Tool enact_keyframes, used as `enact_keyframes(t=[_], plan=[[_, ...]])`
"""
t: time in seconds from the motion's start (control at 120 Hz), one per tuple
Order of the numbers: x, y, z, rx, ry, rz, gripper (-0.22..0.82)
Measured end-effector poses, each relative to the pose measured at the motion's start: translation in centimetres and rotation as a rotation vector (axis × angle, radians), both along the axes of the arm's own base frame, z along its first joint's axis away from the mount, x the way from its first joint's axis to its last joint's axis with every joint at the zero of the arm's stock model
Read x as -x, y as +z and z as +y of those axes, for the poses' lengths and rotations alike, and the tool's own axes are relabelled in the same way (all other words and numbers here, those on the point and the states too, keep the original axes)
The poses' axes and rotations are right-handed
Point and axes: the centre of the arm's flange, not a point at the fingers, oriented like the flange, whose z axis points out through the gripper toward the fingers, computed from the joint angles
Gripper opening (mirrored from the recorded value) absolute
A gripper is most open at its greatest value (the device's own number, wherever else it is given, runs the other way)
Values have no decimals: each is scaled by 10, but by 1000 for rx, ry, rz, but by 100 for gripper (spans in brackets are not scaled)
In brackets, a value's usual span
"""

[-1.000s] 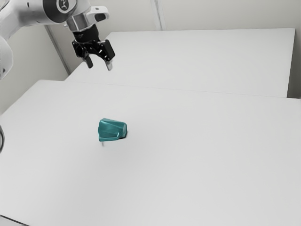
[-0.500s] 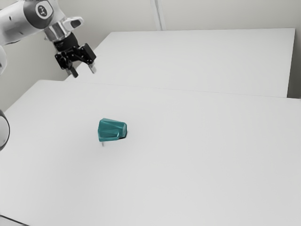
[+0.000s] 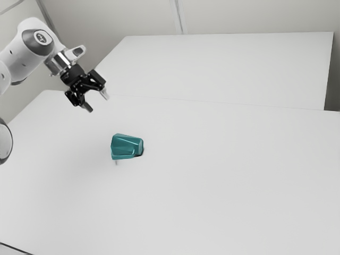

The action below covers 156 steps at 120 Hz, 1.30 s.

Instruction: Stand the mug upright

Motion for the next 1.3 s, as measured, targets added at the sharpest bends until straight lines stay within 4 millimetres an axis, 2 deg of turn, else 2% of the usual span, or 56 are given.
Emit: enact_keyframes(t=[0.392,0.617,1.0,1.3], plan=[[6,-64,43,130,26,19,60],[9,-109,65,194,31,24,60],[7,-145,79,259,-3,-28,60],[6,-177,75,342,-33,-76,60]])
